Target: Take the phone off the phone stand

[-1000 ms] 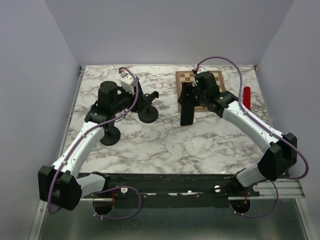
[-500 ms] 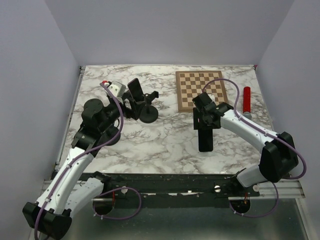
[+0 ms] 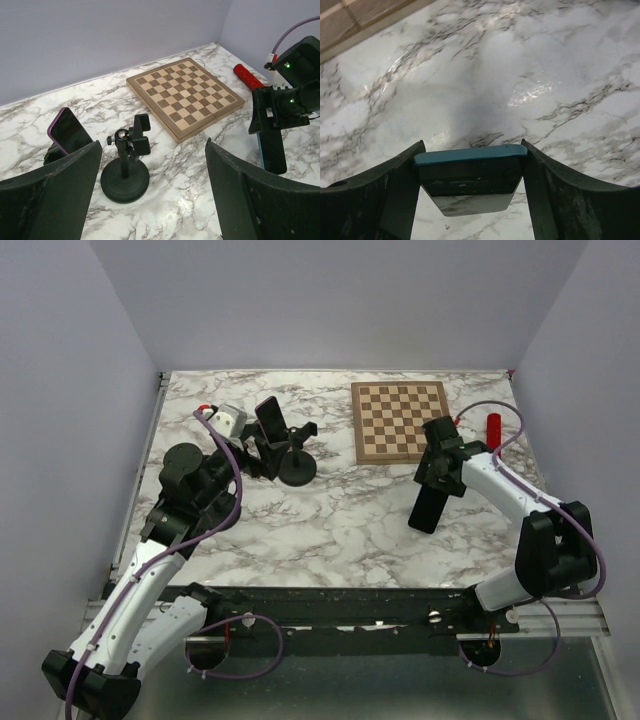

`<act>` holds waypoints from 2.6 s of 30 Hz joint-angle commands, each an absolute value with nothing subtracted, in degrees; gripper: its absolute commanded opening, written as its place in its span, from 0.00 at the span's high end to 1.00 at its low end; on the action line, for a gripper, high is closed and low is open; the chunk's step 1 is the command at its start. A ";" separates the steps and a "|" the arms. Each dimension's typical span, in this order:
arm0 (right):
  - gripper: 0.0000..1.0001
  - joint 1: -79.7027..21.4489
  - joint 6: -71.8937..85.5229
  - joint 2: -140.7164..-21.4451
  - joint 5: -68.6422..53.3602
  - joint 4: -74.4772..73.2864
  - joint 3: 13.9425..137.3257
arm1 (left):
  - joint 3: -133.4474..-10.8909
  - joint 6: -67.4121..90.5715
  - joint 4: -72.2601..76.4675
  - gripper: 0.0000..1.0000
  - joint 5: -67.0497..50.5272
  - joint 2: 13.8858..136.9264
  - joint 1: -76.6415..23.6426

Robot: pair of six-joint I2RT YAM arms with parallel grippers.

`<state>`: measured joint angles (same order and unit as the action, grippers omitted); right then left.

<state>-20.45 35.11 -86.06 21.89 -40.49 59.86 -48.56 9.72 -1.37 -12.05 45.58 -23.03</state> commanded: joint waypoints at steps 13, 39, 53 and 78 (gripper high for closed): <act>0.99 -1.76 82.25 -84.75 -5.95 -31.12 49.58 | -48.34 12.09 -0.26 0.08 -12.99 45.18 -23.73; 0.78 -1.32 94.28 -90.52 7.73 -33.22 51.09 | -46.68 14.06 1.83 0.11 -9.30 41.46 -23.73; 0.44 -1.32 93.87 -94.68 6.89 -30.67 50.10 | -45.78 14.24 2.41 0.11 -7.21 40.25 -23.73; 0.00 -1.34 86.37 -87.50 8.50 -33.05 48.97 | -45.63 15.21 2.93 0.11 -8.44 42.00 -23.73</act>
<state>-1.50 91.13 -90.48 4.64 -30.39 50.61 -46.35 14.22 1.28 -8.16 41.82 -23.40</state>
